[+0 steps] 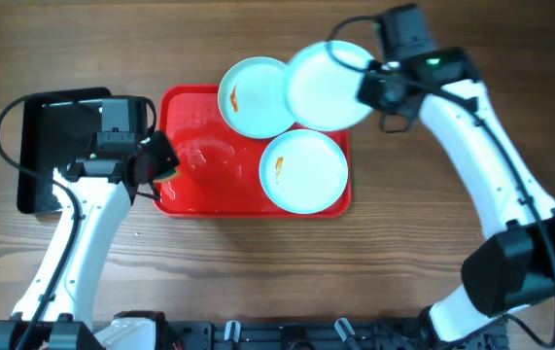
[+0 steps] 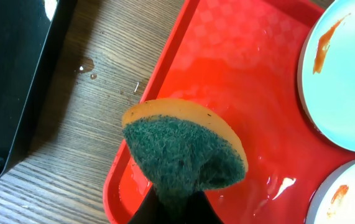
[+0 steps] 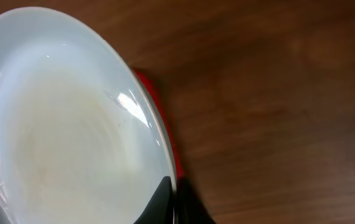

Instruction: Clean dirty plates on tray and stack at the side

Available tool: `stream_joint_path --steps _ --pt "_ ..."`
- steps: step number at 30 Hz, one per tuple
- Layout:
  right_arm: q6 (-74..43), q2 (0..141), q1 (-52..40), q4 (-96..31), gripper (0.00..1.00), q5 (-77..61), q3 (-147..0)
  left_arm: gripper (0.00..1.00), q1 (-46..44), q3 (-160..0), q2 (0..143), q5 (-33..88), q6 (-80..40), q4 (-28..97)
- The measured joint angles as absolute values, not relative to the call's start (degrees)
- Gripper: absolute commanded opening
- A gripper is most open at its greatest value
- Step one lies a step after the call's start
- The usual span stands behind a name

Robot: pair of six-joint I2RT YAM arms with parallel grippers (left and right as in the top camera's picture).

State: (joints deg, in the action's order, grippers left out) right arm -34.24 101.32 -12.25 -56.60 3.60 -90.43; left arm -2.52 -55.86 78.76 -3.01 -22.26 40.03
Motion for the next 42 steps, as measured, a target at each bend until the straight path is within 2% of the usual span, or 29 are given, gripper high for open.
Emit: stream_joint_path --steps 7,14,23,30,33,42 --pt "-32.4 101.3 -2.1 -50.1 0.04 -1.7 -78.5 0.04 -2.5 -55.9 79.4 -0.9 -22.3 38.6" --pt "-32.0 101.3 3.5 -45.7 0.04 -6.6 -75.2 0.04 -2.5 -55.9 83.0 0.4 -22.2 37.5" --pt "-31.9 101.3 4.2 -45.6 0.04 -7.3 -75.2 0.04 -1.0 -55.9 89.3 2.2 -21.8 34.1" --pt "-31.9 101.3 5.8 -43.8 0.04 -3.4 -75.2 0.04 9.5 -55.9 88.8 5.9 -21.8 33.9" --pt "-31.8 101.4 7.8 -43.1 0.12 -2.3 -75.2 0.04 12.4 -55.9 88.5 8.6 -21.8 34.0" --pt "-29.3 104.7 9.8 -43.0 0.17 0.0 -75.2 0.04 14.4 -55.9 88.5 11.7 -21.8 33.8"
